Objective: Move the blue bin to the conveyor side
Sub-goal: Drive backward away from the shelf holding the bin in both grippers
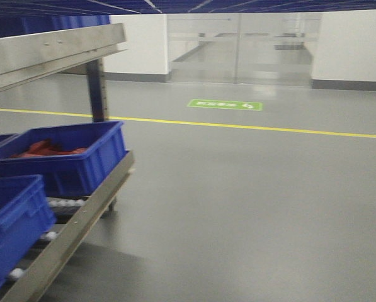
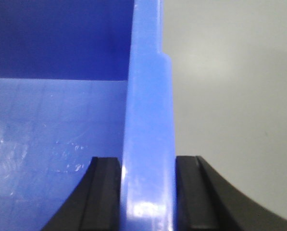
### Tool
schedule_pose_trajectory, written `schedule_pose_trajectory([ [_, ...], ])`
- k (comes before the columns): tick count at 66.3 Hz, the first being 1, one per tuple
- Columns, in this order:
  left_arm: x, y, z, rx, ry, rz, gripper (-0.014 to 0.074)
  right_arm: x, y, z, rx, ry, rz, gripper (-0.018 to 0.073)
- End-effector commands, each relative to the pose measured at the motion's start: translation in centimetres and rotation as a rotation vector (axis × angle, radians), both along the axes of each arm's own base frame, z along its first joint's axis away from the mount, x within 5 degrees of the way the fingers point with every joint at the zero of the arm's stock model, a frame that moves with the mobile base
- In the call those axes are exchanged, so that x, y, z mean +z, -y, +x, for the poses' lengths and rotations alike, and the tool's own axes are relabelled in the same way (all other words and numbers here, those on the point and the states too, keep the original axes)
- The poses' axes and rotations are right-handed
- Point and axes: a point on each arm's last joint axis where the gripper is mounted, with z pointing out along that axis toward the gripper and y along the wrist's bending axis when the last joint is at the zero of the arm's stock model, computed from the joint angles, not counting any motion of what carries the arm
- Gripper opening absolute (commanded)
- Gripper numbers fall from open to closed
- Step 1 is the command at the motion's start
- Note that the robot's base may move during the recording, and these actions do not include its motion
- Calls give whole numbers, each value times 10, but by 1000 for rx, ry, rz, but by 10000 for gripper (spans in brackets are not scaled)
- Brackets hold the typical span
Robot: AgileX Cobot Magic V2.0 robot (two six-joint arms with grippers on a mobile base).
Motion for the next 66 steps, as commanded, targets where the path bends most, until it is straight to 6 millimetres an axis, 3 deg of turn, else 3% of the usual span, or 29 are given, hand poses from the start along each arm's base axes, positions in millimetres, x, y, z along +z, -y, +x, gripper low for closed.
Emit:
schedule_pose_trajectory([
  [1,16,4,-5,-47,122,-36,-16,14,0,0,23,125,33,-70],
  [66,16,4,-5,-47,122,-36,-16,14,0,0,23,125,33,-70],
])
